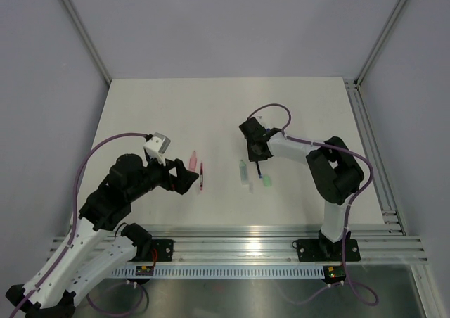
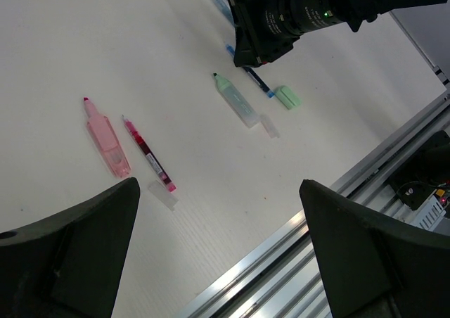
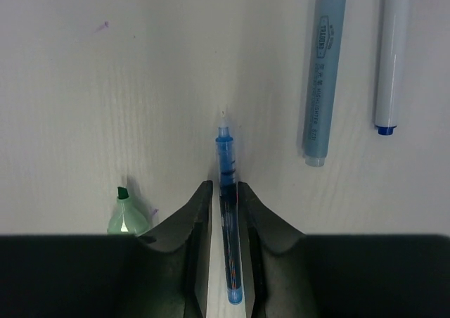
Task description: Insert the pens into the pen caps
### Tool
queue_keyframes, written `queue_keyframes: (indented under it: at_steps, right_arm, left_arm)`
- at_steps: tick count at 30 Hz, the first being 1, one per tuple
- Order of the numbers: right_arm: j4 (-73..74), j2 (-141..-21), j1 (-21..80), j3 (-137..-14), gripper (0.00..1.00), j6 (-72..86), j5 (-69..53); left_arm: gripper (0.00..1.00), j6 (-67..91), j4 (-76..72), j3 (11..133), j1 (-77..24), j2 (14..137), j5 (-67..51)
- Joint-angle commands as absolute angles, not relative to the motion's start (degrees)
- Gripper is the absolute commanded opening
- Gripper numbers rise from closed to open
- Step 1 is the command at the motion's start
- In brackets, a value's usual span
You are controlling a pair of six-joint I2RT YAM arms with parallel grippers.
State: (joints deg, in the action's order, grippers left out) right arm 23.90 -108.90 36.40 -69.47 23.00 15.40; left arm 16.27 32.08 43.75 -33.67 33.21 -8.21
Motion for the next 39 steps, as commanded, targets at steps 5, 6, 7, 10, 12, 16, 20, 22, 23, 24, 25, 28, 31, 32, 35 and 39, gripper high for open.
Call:
queue_keyframes:
  at_steps: [5,6,7,10,12,16,20,22,23,24,25,28,31,32,35,39]
  right_arm:
    - [24.61,-111.35,36.04,-73.03,0.21,21.36,15.64]
    - [24.70,-112.05,36.04,-73.30,0.18,21.36,15.56]
    - [24.78,-112.32,36.12,-73.56,0.16,21.27,15.47]
    - [23.91,-112.24,35.95,-74.00,0.07,21.27,15.64]
    - [22.42,-110.75,36.04,-74.18,0.01,21.01,17.31]
    - [20.05,-103.29,36.12,-74.36,0.00,20.48,18.90]
    - [15.22,-92.66,37.43,-70.50,0.00,21.18,18.01]
    - [13.81,-86.51,41.12,-68.48,0.00,22.84,18.80]
    - [11.97,-84.74,42.70,-65.94,0.00,23.55,19.94]
    - [11.08,-81.59,46.37,-64.70,0.00,25.56,20.56]
    - [9.77,-80.08,48.15,-62.60,0.00,26.79,21.26]
    - [5.82,-74.55,53.95,-58.21,0.00,32.77,21.53]
    - [3.26,-69.45,59.04,-55.47,0.00,36.99,24.85]
    - [2.73,-68.56,60.37,-55.11,0.00,37.70,25.83]
    - [1.76,-65.13,63.98,-54.58,0.00,38.50,28.11]
    - [2.29,-61.71,66.00,-54.84,0.00,39.02,30.15]
  left_arm:
    - [0.99,15.29,30.06,44.21,-33.40,33.22,-9.31]
    - [0.99,15.29,30.32,44.30,-33.40,33.31,-9.58]
    - [0.99,15.29,30.32,44.21,-33.40,33.31,-9.75]
    - [0.99,15.47,29.97,44.03,-33.49,32.87,-9.84]
    - [0.99,15.47,29.71,44.03,-33.40,33.31,-10.89]
    - [0.99,15.73,29.01,43.95,-33.49,33.49,-12.56]
    - [0.99,16.61,27.43,44.47,-33.40,35.07,-16.69]
    - [0.99,18.01,26.55,44.39,-33.31,35.59,-19.49]
    - [0.99,18.54,25.41,44.30,-33.31,35.68,-20.47]
    - [0.99,19.33,24.70,44.04,-33.22,35.68,-21.35]
    - [0.99,19.86,23.57,44.03,-33.05,35.77,-23.01]
    - [0.99,22.49,20.93,43.51,-32.96,36.12,-26.44]
    - [0.99,25.66,17.42,43.59,-32.96,36.56,-29.95]
    - [0.99,26.10,16.79,43.85,-32.96,37.08,-30.67]
    - [0.96,28.82,14.95,43.77,-33.05,37.44,-33.13]
    - [0.88,32.15,14.42,43.33,-33.05,38.75,-34.62]
